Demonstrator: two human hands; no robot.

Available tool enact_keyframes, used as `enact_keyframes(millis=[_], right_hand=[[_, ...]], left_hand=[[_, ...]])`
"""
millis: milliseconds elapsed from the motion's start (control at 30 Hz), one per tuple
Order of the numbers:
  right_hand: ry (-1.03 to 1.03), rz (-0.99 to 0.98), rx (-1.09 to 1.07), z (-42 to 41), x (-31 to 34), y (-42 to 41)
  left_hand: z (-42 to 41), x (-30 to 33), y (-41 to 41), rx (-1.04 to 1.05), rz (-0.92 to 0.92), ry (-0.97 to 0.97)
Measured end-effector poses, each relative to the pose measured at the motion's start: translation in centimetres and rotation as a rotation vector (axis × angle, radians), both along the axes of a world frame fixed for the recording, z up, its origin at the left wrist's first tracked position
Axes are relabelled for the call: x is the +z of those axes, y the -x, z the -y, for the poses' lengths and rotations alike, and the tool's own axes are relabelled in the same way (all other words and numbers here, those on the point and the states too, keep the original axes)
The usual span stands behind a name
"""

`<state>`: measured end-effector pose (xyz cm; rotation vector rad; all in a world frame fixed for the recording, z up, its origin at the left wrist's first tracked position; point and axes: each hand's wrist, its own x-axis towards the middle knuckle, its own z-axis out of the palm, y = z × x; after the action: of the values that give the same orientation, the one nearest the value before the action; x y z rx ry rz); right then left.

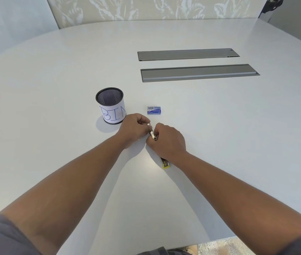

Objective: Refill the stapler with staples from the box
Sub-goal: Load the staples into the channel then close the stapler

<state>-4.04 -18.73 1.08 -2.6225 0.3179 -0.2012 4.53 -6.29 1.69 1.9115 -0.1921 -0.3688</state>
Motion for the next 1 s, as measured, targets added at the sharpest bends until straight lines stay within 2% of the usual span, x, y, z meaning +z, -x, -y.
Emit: enact_keyframes(millis=[200,400,533,633,800,933,1000], right_hand=[[-0.033,-0.001,0.008,0.5,0.3,0.2],[-0.209,0.097,-0.073,0.6,0.6,0.8],[-0.262,0.162,-0.063,0.1,1.0,1.1],[-0.291,0.159,-0.031,0.0,1.4,1.1],[-0.455,0.078,0.09,0.9,2.3,1.2],[-0.637,-0.149,0.146,2.4,3.4,1.5],[-0.696,-0.183,0.171,3.4,4.0,1.3]], left_hand=[[-0.6,-0.1,0.6,-0.007,0.034,0.043],[0.0,-0.1,1.9,0.139,-0.018,0.094],[0.8,0.3,2.7,0.13,-0.253,0.4],[0.9,0.9,3.1,0.123,-0.351,0.615],[0.3,1.3,3.3,0.129,-0.386,0.758],[-0.1,1.3,3.1,0.161,-0.349,0.737],[-0.3,1.3,3.1,0.152,-0.327,0.701]])
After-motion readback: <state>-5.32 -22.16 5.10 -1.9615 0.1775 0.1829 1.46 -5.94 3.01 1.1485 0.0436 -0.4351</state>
